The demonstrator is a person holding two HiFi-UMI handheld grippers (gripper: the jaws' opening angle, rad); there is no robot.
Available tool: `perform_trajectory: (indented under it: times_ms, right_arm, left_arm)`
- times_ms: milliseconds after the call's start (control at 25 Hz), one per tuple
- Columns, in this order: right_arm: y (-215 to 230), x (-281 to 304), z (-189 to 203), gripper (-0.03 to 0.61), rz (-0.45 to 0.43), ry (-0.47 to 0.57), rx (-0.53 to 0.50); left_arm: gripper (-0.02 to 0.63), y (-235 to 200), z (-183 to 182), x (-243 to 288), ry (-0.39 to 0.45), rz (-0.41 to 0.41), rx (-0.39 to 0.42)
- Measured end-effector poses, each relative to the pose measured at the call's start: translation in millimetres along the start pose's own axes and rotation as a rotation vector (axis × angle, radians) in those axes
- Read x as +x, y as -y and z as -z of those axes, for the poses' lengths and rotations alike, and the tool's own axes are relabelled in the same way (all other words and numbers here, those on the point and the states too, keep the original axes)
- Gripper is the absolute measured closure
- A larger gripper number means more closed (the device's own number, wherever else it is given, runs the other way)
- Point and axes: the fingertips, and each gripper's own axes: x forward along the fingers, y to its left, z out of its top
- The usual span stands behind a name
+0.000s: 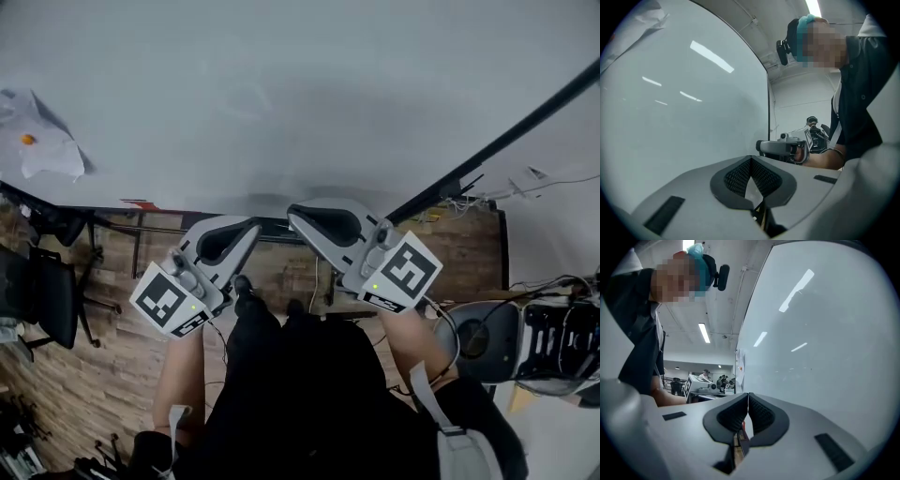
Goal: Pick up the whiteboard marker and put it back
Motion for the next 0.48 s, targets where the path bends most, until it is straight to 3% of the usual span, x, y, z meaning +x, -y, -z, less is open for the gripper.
perform_trajectory:
  times_ms: [240, 480]
  right_arm:
    - [-7, -29, -15, 0.558, 0.027, -0.001, -0.02]
    - [-14, -50, 1, 0.558, 0.057, 0.001, 0.007]
  left_arm:
    - [0.606, 29, -25, 8, 0.004, 0.026, 0.038]
    - [0.606, 52, -14, 13, -0.013, 0.06, 0.029]
